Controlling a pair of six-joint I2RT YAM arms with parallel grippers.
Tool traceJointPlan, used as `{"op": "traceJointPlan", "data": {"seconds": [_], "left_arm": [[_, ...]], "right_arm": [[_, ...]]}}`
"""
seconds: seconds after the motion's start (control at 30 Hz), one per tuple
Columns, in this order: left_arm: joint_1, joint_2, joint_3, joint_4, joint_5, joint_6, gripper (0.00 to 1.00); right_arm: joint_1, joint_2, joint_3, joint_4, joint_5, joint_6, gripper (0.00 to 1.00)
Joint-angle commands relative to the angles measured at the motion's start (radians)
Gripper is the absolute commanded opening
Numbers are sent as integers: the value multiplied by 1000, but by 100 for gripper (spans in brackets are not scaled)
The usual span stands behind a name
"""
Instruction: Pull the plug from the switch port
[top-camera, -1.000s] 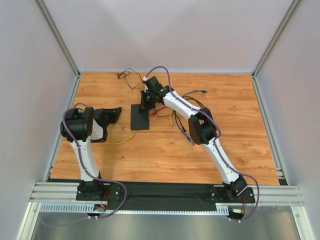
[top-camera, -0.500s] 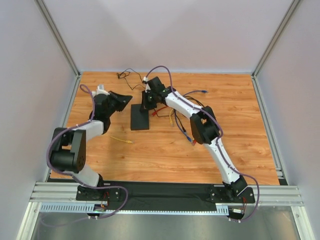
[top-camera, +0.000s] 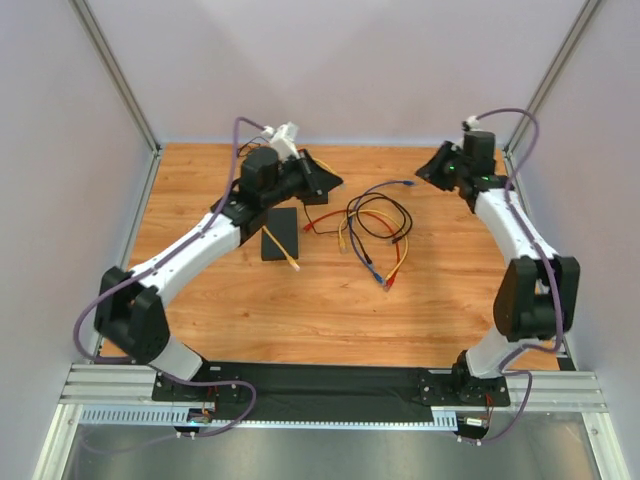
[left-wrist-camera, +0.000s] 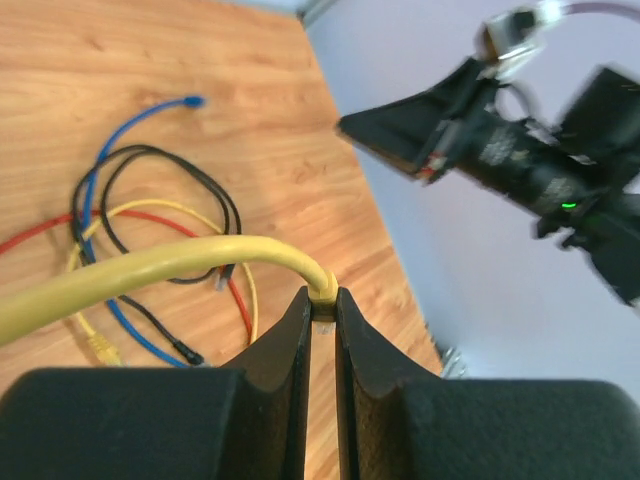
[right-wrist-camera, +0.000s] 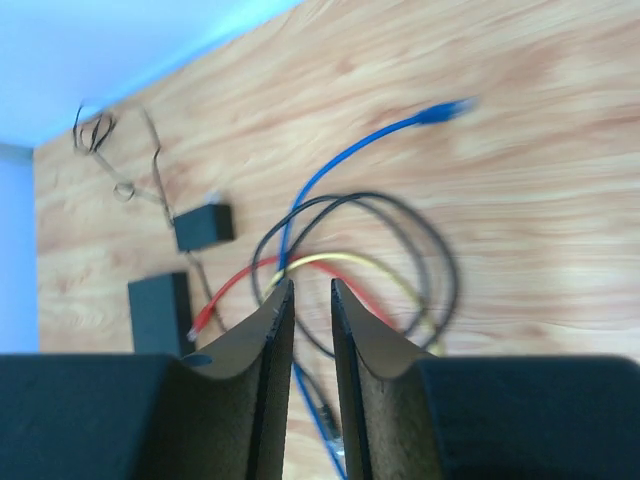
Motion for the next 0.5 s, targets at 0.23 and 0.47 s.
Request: {"op": "traceJointPlan", "data": {"seconds": [0.23,0.47], "left_arm": [[-174,546,642,-336,77,127,2],[-174,799,877,-346,124,91,10]], "right_arm": [[-311,-169,-277,76,-89,-53,24],[-371,-205,-306,90,-103,-75,25]]}}
